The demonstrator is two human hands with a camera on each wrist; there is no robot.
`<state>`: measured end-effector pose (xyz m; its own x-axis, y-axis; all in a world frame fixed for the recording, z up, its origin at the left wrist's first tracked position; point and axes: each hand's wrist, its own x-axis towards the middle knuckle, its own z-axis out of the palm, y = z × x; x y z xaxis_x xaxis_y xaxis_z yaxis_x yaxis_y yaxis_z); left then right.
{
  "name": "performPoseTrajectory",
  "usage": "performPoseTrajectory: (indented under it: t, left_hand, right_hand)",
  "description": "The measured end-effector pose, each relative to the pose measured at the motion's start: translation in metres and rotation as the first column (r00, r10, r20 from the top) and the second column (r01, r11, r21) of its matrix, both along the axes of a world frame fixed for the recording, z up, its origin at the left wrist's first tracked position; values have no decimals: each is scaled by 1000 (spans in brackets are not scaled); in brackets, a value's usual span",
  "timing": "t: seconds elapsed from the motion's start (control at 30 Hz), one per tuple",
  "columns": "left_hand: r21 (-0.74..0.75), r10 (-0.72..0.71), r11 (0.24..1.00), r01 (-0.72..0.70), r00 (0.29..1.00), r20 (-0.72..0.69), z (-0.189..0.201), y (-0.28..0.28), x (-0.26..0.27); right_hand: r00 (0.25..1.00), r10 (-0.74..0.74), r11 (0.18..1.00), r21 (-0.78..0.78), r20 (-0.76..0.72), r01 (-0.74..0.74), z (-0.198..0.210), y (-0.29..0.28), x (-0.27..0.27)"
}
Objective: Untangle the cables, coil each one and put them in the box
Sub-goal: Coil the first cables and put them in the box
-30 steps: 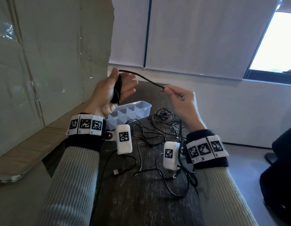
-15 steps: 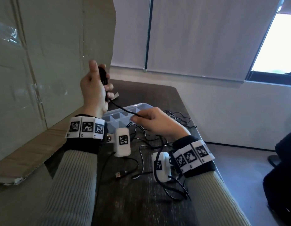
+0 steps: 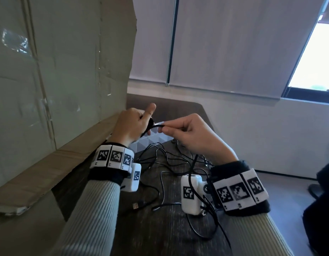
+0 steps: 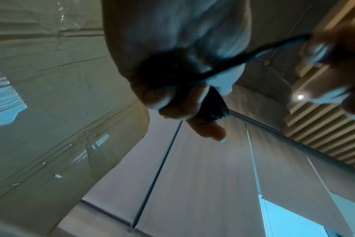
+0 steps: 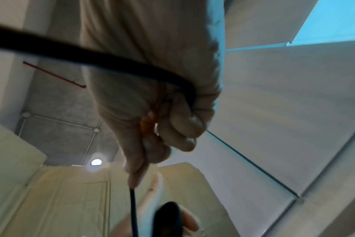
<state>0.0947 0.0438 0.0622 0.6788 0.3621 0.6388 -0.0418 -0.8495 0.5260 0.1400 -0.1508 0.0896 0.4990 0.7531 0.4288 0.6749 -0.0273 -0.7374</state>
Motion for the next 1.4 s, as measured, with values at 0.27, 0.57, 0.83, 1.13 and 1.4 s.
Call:
performPoseTrajectory:
  t: [0.27,0.57,0.83,1.13,1.4]
  left_hand:
    - [51,-114,987,153,887,-447,32,-36,-24]
    - [-324,-466,859,397,868,-172,33,-50,-21]
    - [-697,-485,447,561,807,338,34,-41,-14]
    - [-689,-181,115,716,697,694,40,-31,-7]
    - [-406,-141,874,267,939,314,24,-28,-1]
  right_hand:
    - [972,-230,919,318,-50,234,-13,0,34]
    - [956,-210,849,447,-206,282,-10,-3,36]
    - [815,178,935,352,-551,34,-12,-3,27]
    - [880,159,973,-79,-448,-216,-15,5,12]
    - [997,83,967,-241,-11,-83,3,-5,-5]
